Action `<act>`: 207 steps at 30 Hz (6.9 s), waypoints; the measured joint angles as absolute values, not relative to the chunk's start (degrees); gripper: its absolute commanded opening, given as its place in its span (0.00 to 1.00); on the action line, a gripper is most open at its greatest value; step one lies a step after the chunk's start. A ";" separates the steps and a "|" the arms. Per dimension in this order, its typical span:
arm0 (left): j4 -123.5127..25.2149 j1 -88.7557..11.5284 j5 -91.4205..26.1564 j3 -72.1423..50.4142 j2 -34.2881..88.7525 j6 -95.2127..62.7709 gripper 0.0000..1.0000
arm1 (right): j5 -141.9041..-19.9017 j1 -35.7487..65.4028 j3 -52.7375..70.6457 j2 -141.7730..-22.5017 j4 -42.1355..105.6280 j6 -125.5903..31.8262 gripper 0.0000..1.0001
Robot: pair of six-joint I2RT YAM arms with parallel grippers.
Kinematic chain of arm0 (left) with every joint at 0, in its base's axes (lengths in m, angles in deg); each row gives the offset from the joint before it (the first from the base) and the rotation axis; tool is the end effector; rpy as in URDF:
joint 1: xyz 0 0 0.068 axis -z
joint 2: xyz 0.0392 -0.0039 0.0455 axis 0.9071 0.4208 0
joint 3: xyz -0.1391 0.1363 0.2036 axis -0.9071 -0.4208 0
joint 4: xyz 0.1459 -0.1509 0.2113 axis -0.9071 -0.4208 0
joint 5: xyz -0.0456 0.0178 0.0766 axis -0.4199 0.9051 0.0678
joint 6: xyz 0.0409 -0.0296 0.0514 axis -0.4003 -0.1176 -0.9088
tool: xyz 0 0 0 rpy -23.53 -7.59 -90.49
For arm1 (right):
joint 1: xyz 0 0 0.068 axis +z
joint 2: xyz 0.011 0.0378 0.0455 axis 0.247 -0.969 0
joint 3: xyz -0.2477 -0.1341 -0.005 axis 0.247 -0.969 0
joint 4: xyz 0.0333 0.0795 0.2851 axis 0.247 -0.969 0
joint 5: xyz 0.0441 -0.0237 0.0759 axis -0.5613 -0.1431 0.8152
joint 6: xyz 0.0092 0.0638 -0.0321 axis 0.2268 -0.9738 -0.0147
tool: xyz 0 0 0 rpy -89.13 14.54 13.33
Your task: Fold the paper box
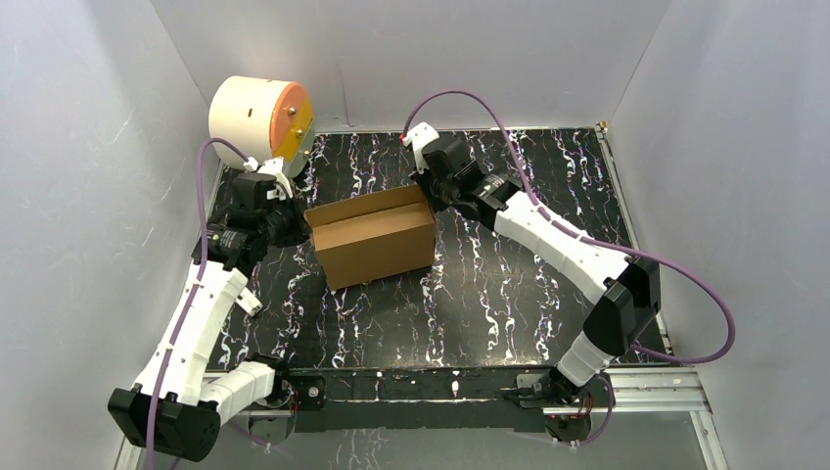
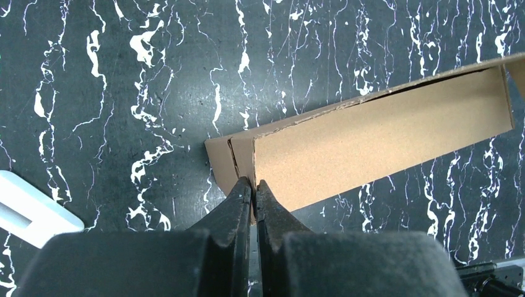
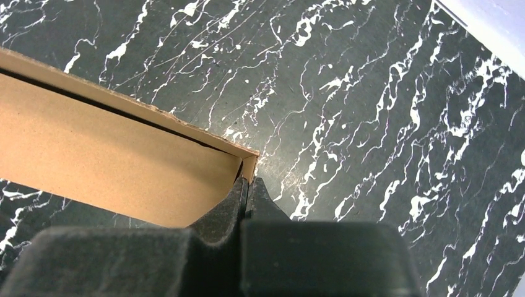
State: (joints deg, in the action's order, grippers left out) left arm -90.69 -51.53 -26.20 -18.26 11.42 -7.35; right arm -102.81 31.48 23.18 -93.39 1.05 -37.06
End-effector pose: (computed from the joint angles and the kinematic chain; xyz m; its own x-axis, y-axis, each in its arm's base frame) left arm 0.2611 -0.0649 0.3593 -0.6036 -0.2134 -0.7682 0.0529 0.9507 -0.3056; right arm 0.3079 0.2955 0.3610 -0.3581 -0.4410 -0.8230 -0.5713 0.8007 -0.1804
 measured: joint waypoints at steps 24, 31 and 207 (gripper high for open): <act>-85.80 -51.73 -24.60 -22.37 8.88 -6.33 0.00 | -121.03 39.04 20.04 -91.05 -1.09 -63.01 0.00; -85.03 -51.73 -25.04 -23.55 7.79 -6.28 0.00 | -122.67 40.24 15.58 -87.84 1.23 -65.72 0.00; -67.44 -51.00 -20.99 -46.67 -8.47 13.04 0.55 | -99.85 30.45 -15.85 -74.33 36.83 -69.10 0.59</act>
State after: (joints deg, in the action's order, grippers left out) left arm -67.44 -51.00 -20.99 -46.67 -8.47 13.04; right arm -99.85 30.45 -15.85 -74.33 36.83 -69.10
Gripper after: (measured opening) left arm 0.564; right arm 0.602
